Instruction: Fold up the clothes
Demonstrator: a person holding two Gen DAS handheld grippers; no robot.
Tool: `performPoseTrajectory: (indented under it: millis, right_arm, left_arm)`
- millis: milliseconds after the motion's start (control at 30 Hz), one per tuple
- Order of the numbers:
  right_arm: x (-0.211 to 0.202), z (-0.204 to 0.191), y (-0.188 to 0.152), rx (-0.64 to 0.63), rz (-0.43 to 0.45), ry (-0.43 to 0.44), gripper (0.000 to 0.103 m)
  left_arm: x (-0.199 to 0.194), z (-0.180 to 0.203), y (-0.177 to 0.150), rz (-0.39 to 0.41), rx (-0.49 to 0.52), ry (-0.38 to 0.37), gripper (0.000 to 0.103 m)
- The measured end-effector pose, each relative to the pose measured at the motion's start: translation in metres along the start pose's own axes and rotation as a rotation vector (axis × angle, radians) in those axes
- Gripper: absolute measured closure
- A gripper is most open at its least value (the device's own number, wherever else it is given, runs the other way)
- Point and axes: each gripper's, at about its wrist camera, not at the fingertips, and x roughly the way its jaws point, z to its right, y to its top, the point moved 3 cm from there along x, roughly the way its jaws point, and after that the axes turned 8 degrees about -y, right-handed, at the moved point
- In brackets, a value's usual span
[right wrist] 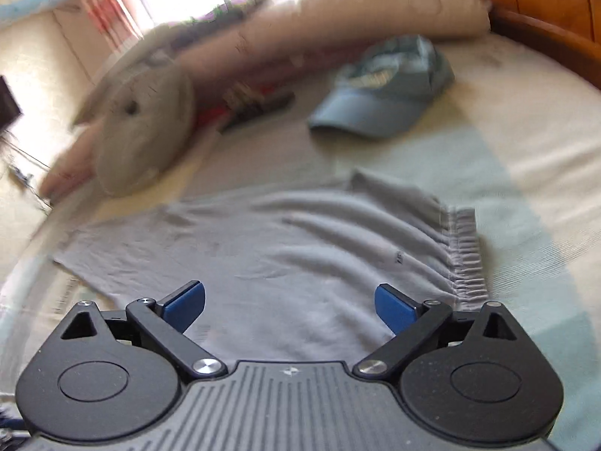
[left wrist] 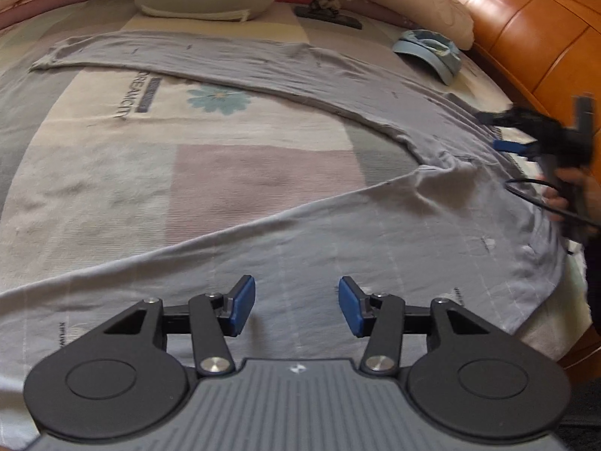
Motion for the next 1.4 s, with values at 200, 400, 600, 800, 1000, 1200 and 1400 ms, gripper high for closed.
performPoseTrajectory:
  millis: [200, 400, 600, 800, 1000, 1200, 1400]
  right_arm:
    - [0.030, 0.020, 0.025, -0.084, 0.024, -0.071, 0.005]
    - [0.019, 0.006, 0.044, -0.093, 0.023, 0.001, 0.003]
    - [0.067, 0.011, 0.054, -0.150, -0.029, -0.120, 0.001]
    - [0.052, 0.017, 0.077, -0.063, -0.060, -0.086, 0.002]
    - [-0.008, 0.006, 0.040, -0.042, -0.092, -0.003, 0.000]
    - [-0.065, -0.010, -0.042, -0.180, -0.075, -0.017, 0.000]
    - [-0.103, -0.035, -0.116, -0.318, -0.036, -0.056, 0.000]
  left_arm:
    - [0.003, 0.003, -0.012, -0.029, -0.014, 0.075, 0.052]
    - [0.005, 0.009, -0.017, -0.030, -0.025, 0.101, 0.051]
    - [0.006, 0.004, -0.021, -0.023, -0.083, 0.091, 0.048]
    - [-0.009, 0.002, -0.015, 0.003, -0.096, 0.131, 0.048]
    - [-0.008, -0.007, -0.017, -0.025, -0.084, 0.135, 0.046]
    - [0.000, -0.001, 0.003, -0.053, 0.064, 0.090, 0.045]
    - [0.017, 0.014, 0.028, -0.078, 0.242, -0.012, 0.043]
